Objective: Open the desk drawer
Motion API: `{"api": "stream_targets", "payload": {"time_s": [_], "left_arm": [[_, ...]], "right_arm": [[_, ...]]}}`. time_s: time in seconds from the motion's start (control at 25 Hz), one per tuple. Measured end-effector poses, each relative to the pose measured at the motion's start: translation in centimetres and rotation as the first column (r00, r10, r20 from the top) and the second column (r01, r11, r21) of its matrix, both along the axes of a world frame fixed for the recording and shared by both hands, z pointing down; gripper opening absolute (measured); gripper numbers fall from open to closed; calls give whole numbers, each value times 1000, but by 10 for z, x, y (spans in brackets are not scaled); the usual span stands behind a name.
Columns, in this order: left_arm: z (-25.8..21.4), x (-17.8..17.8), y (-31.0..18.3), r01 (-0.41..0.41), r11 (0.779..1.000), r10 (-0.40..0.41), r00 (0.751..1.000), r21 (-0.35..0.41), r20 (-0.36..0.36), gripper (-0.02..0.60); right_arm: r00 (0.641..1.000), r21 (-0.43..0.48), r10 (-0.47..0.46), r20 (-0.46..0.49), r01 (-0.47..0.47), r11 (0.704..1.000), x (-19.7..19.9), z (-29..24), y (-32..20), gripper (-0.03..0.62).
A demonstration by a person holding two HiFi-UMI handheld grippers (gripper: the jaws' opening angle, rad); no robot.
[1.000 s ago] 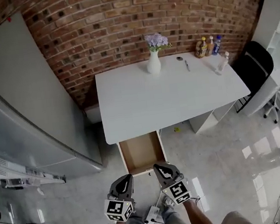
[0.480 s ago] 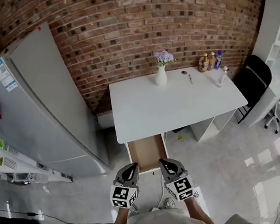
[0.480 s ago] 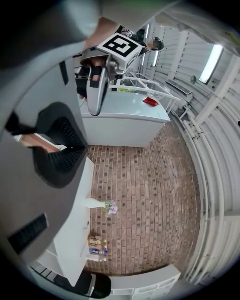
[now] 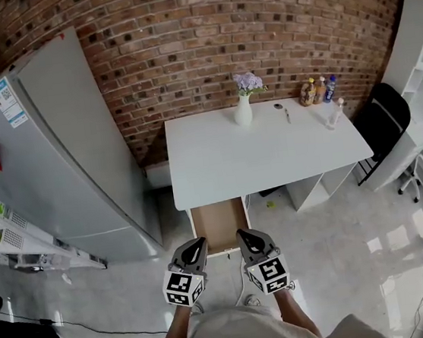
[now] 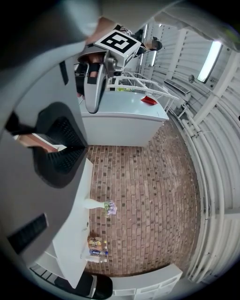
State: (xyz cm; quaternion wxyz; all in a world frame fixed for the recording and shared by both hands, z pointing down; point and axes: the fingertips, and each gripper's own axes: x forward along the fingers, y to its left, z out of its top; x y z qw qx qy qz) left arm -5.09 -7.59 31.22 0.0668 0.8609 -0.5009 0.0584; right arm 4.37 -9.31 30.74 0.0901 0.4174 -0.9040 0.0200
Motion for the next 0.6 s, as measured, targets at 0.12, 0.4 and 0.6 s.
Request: {"api": "stream_targets", "payload": {"time_s": [0.12,0.4,0.6], "left_arm": [[0,1,1,4,1000,-4,1000,-1,-2,12],[1,3,5,8,1000,-8,1000,-1,-4,12],[0,6,9,7,1000,-7,1000,-3,-4,12]], "right_arm": [[1000,-1,4,3,-4,1000,1,1,1,17],[1000,-11,5,-1,-5,1000,6,5,4,17],[1000,-14,4,-1,-4,1000,8,5,8,17]]}}
